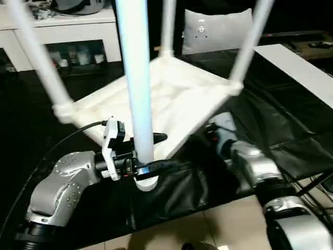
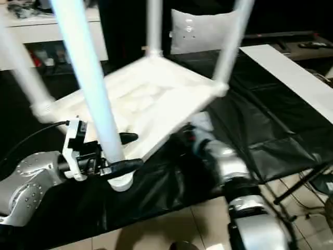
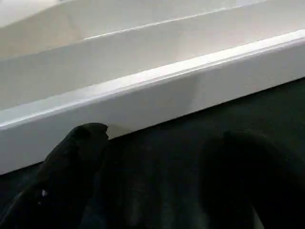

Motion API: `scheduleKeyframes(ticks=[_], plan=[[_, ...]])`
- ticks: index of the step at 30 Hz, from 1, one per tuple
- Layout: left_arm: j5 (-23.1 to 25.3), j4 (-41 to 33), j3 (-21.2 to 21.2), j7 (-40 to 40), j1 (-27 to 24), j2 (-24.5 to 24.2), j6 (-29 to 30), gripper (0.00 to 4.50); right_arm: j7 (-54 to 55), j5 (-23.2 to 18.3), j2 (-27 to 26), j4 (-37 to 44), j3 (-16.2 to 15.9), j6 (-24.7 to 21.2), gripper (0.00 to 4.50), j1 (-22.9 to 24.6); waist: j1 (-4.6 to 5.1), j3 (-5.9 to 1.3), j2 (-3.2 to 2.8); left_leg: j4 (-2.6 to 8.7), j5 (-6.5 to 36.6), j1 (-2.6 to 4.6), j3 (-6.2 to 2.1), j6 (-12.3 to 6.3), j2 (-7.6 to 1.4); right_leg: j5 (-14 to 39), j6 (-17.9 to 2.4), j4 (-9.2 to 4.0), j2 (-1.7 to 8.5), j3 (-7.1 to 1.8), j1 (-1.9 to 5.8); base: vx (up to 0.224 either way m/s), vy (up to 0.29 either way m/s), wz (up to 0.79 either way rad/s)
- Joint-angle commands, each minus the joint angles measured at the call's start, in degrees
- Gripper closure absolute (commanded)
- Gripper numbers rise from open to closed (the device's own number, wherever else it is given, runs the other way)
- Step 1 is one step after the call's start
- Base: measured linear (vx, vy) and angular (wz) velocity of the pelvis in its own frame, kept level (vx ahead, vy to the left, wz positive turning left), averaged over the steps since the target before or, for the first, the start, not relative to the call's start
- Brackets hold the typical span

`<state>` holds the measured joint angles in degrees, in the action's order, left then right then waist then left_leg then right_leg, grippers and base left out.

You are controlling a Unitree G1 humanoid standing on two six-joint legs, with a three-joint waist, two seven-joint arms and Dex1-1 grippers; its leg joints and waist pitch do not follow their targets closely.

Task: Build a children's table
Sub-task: Rotate table base

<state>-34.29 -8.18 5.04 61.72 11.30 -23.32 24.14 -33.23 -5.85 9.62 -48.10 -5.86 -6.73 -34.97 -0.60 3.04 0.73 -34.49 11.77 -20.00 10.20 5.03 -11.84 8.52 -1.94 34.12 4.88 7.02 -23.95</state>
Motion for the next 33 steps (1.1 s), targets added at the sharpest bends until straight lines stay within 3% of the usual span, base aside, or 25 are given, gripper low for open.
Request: scheduleKeyframes(ticks=[1, 3, 4, 8, 19, 21, 29, 33], plan=[[-2.65, -4.02, 3.28, 0.55, 1.34, 1.24, 1.77, 0.05, -3.02, -0.36, -2.18, 1.73, -2.17, 2.14, 0.0, -0.27, -0.54, -3.68, 0.06, 3.94, 10.19, -0.49, -0.26, -1.96, -1.31, 21.36, -8.58, -3.92, 3.31, -3.44, 3.79, 0.0, 0.0, 0.0], [-3.27, -4.8, 3.91, 0.32, 1.86, 2.03, 2.59, 0.05, -3.93, -0.22, -2.32, 1.99, -2.5, 2.64, 0.0, 0.15, -0.52, -3.71, 0.02, 3.95, 10.09, -0.38, -0.23, -2.12, -1.43, 19.85, -9.42, -3.79, 3.27, -3.55, 3.76, 0.0, 0.0, 0.0], [-3.48, -4.99, 4.11, 0.26, 2.15, 2.41, 2.87, 0.05, -4.1, 0.03, -2.34, 1.98, -2.47, 2.87, 0.0, 0.27, -0.59, -3.7, -0.37, 3.96, 9.84, -0.38, -0.28, -2.06, -1.41, 19.25, -9.76, -3.71, 3.28, -3.56, 3.79, 0.0, 0.0, 0.0], [-3.69, -4.49, 5.05, -0.17, 4.2, 4.75, 3.45, 0.05, -5.3, 0.8, -1.88, 2.07, -2.38, 3.97, 0.0, 1.05, -0.57, -3.68, 0.04, 3.91, 10.21, -0.46, -0.19, -2.02, -1.27, 19.23, -9.92, -3.85, 3.25, -3.55, 4.0, 0.0, 0.0, 0.0], [-2.15, -1.95, 7.7, -2.29, 8.83, 11.22, 2.81, 0.05, -7.47, 0.89, -2.18, 3.35, -2.34, 4.77, 0.0, 2.23, -0.4, -3.77, 0.18, 3.76, 10.37, -0.62, -0.29, -2.34, -1.21, 20.36, -9.09, -4.09, 3.16, -3.4, 4.16, 0.0, 0.0, 0.0], [0.14, -0.39, 8.78, -3.69, 9.52, 12.9, 0.85, 0.05, -7.71, 1.16, -2.33, 3.26, -2.42, 5.02, 0.0, 2.24, -0.28, -3.81, -0.14, 3.67, 10.54, -0.59, -0.3, -2.45, -1.13, 20.72, -8.92, -4.31, 3.12, -3.33, 4.13, 0.0, 0.0, 0.0], [4.92, 3.17, 9.48, -7.16, 10.61, 16.09, -3.53, 0.05, -8.79, 0.94, -2.69, 3.97, -2.6, 5.35, 0.0, 3.01, -0.21, -3.71, 0.33, 3.65, 11.68, -0.64, -0.38, -2.97, -1.09, 24.07, -7.08, -4.89, 3.1, -3.09, 4.03, 0.0, 0.0, 0.0], [6.57, 4.74, 10.23, -8.87, 11.49, 18.68, -5.8, 0.05, -8.74, 1.33, -3.24, 4.03, -2.94, 5.84, 0.0, 3.49, -0.24, -3.69, 0.27, 3.61, 12.15, -0.62, -0.45, -3.03, -1.1, 25.54, -6.55, -5.11, 3.15, -2.99, 3.89, 0.0, 0.0, 0.0]])
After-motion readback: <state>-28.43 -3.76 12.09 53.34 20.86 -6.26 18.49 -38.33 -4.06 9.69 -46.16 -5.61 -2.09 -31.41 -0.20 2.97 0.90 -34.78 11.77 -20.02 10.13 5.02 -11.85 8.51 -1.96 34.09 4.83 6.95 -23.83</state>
